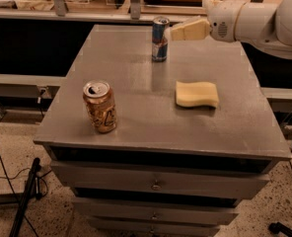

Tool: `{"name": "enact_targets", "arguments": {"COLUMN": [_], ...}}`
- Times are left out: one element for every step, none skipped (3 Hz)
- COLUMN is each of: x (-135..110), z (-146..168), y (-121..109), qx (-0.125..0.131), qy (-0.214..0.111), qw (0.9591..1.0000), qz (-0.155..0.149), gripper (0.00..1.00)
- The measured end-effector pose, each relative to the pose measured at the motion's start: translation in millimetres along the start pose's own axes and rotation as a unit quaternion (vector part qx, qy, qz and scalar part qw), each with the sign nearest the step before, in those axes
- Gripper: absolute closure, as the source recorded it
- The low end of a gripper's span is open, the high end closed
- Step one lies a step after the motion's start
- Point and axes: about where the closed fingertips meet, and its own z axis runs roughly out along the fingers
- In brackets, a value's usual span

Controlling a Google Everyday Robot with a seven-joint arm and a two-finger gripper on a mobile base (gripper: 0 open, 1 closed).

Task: Knock redbull can over

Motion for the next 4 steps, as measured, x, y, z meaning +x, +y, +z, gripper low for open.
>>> {"name": "enact_targets", "arguments": {"x": [10,23,30,39], "z": [31,59,75,91], "y": [-10,-18,-22,-27], "qx": [0.028,0.051,0.059,0.056], "qy": [-0.01,-0.024,-0.031,-0.037], "qw": [0.9995,0.9984,0.9978,0.9976], "qz": [-0.01,-0.002,0.005,0.016], "gripper": [0.0,0.0,0.0,0.15]}}
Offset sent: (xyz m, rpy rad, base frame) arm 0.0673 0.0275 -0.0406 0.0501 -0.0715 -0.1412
